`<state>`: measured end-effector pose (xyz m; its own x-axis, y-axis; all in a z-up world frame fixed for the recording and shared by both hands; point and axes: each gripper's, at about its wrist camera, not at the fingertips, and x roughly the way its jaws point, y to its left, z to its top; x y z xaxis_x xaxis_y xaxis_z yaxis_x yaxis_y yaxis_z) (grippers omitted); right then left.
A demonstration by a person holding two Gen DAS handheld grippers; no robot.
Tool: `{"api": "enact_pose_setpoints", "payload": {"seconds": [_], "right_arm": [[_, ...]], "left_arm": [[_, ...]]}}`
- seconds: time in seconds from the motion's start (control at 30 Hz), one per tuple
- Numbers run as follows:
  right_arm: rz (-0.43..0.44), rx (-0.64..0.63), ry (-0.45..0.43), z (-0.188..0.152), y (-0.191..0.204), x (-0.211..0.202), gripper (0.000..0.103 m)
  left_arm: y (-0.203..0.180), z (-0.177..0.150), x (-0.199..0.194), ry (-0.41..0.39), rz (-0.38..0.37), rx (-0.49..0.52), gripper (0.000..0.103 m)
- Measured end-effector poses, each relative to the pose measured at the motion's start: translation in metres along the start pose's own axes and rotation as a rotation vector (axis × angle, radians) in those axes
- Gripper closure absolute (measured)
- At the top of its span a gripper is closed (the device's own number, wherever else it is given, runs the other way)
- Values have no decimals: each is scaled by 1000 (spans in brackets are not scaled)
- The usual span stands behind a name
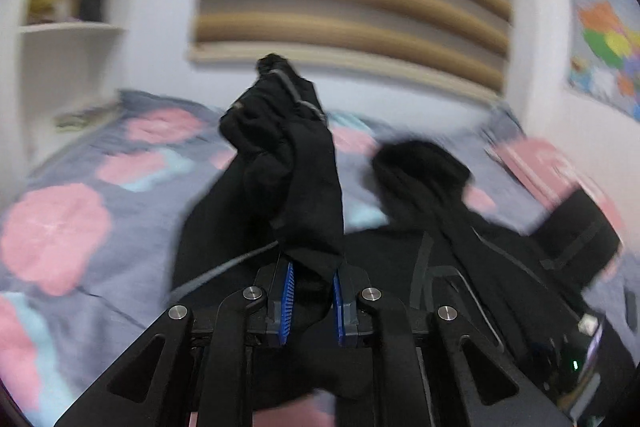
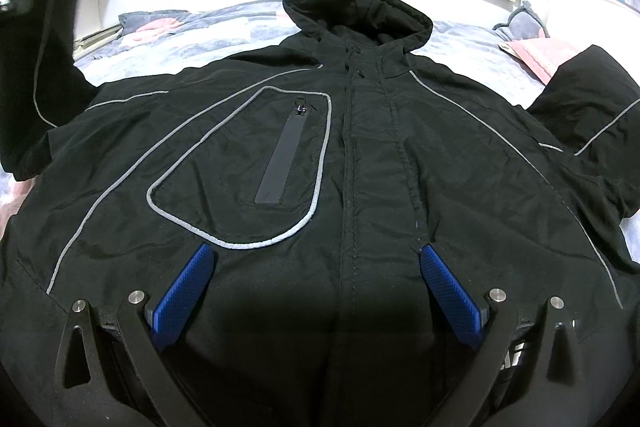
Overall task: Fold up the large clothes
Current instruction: 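Fold the held sleeve across the jacket front toward the right tool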
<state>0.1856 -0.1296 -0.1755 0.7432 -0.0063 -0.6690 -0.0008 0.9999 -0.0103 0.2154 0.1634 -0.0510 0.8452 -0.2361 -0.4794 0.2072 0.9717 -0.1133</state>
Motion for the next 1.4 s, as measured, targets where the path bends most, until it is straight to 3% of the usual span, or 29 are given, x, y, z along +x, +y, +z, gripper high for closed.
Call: {"api": "enact_pose_setpoints", "payload": {"seconds": [0.17, 0.27, 0.3, 0.43, 0.53, 0.63, 0.73, 0.83, 0.97, 1.03, 1.1, 1.17, 1.2, 1.3, 1.33, 1.4], "right_arm": [[1, 1, -1, 0, 0, 0, 0], [1, 1, -2, -1, -1, 0, 0], [0, 4, -5, -1, -1, -1, 0], [-5, 4, -5, 0, -1, 2, 0], [-7, 0, 1, 0, 0, 3, 0], [-1, -5, 30, 2, 0, 7, 0], [22, 2, 86, 5, -5, 8, 0], [107, 16, 151, 20, -9, 8, 0], [307, 152, 194, 64, -10, 11, 0], [347, 172, 206, 84, -3, 21, 0], [334, 152, 233, 101, 11, 39, 0], [335, 140, 257, 109, 24, 58, 12], [358, 140, 227, 111, 29, 64, 19], [436, 147, 260, 115, 46, 85, 43], [432, 121, 245, 115, 55, 85, 53], [408, 61, 211, 119, 67, 79, 65]], "left_arm": [[-50, -36, 64, 208, -146, 93, 87], [-61, -67, 116, 416, -142, 126, 84], [-63, -79, 127, 450, -138, 135, 84], [-68, -85, 118, 416, -132, 170, 77], [-64, -82, 104, 414, -130, 131, 69], [-58, -72, 71, 358, -186, 49, 50], [-47, -64, 35, 295, -196, 3, 47], [-33, -62, -2, 246, -169, 16, 44], [-9, -63, -26, 223, -143, -18, 41], [-3, -66, -28, 212, -129, -26, 41], [0, -69, -28, 203, -118, -25, 41], [2, -71, -27, 206, -113, -31, 41], [4, -73, -26, 209, -113, -36, 41], [10, -76, -18, 223, -80, -51, 41], [11, -76, -17, 225, -65, -52, 41], [15, -75, -14, 232, -23, -54, 41]]}}
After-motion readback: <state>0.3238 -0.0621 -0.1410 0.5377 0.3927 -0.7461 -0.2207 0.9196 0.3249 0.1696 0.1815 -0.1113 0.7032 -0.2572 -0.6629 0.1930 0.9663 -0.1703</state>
